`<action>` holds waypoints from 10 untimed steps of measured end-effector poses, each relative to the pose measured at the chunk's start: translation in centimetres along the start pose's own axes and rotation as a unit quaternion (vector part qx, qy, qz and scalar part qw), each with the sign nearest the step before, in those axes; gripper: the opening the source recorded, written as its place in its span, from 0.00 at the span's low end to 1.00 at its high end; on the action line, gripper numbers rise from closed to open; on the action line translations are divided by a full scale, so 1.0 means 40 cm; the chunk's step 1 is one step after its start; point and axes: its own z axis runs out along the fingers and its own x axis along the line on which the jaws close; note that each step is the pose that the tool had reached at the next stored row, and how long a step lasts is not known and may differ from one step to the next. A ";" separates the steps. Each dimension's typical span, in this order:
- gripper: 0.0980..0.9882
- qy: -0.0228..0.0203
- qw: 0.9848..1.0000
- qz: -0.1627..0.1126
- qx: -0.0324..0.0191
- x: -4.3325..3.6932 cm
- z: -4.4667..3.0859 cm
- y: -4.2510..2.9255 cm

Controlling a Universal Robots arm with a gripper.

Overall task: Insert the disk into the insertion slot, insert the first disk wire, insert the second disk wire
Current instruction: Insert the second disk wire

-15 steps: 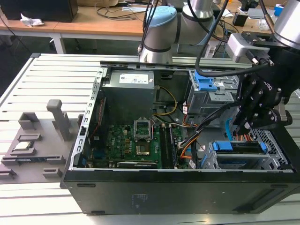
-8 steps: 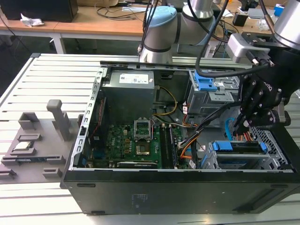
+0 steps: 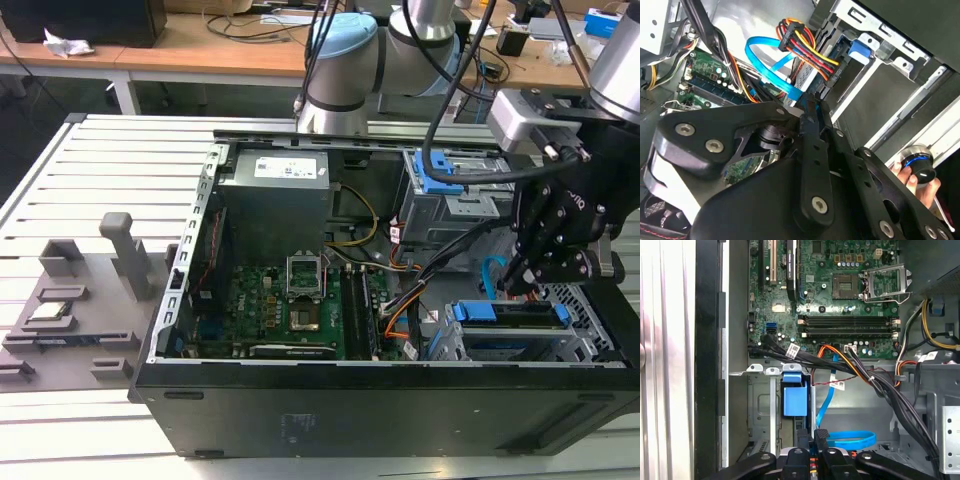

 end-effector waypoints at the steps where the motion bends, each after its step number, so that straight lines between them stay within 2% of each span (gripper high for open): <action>1: 0.07 0.000 1.000 0.000 0.000 0.001 0.002 -0.001; 10: 0.07 0.000 1.000 0.000 0.000 0.008 0.014 -0.008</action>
